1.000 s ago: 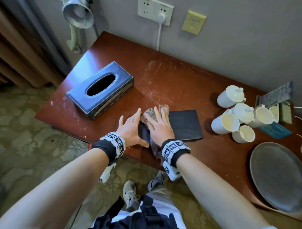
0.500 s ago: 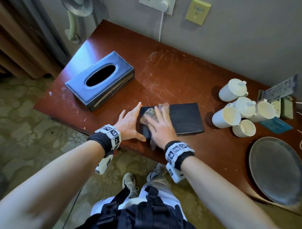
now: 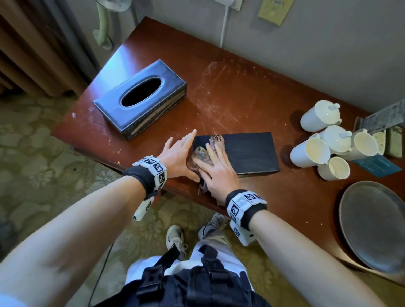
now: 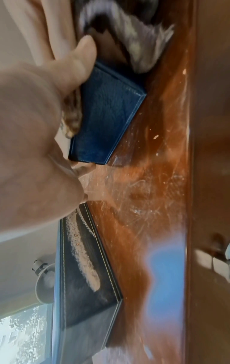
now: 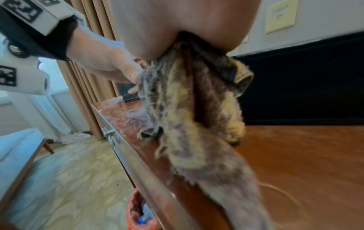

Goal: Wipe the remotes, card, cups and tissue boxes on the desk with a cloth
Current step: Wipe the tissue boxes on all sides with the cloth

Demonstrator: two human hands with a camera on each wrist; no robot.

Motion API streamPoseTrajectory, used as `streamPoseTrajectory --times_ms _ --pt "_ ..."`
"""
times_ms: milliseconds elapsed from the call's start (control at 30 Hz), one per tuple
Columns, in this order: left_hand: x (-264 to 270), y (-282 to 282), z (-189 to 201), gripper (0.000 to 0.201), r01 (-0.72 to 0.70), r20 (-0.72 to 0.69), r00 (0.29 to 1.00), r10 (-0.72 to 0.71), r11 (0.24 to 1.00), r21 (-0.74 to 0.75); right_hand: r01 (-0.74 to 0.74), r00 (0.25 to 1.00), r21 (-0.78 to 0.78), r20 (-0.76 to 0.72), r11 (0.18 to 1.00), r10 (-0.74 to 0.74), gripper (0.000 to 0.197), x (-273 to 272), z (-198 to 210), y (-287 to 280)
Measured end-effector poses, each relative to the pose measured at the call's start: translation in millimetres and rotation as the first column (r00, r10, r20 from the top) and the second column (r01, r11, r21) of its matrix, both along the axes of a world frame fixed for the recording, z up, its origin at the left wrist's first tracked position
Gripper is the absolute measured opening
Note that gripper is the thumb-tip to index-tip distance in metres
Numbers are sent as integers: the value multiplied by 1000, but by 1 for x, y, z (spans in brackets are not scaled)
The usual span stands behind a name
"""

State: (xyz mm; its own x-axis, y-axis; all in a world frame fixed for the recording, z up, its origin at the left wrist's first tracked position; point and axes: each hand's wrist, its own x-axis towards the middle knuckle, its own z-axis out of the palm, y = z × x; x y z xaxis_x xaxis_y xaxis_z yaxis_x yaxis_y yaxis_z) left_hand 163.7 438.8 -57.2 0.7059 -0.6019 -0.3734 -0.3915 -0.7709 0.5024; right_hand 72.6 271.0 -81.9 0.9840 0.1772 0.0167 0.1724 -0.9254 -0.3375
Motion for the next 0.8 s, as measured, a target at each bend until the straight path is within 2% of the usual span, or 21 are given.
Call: streamPoseTrajectory --times_ms 67,167,267,400,567,633,700,767,800 --pt "0 1 -2 142 16 14 1000 -16 1000 14 2 1000 -10 1 1000 -2 45 -7 -2 -17" --pt "0 4 -3 140 40 -14 999 -40 999 2 167 985 17 -33 986 -167 43 -8 -4 -35" --pt "-1 4 1 136 57 -37 998 -57 998 -9 292 956 76 -12 953 -292 41 -8 -3 -14" --pt "0 1 1 136 74 -35 997 -73 997 21 231 970 112 52 967 -238 42 -16 -6 13" --pt "0 2 0 138 100 -19 995 -99 992 74 204 977 103 48 974 -210 37 -24 -8 -14" --pt "0 1 2 138 98 -12 995 -97 991 92 333 939 121 42 935 -340 35 -23 -10 -47" --pt "-2 -4 2 138 83 17 996 -86 988 127 487 865 150 49 860 -499 34 -19 -11 -72" --pt "-5 -11 2 138 59 31 997 -65 986 153 562 807 163 107 811 -581 33 -17 -12 -64" --pt "-7 -13 2 138 45 38 998 -52 986 158 538 818 163 137 827 -559 32 -17 -13 -48"
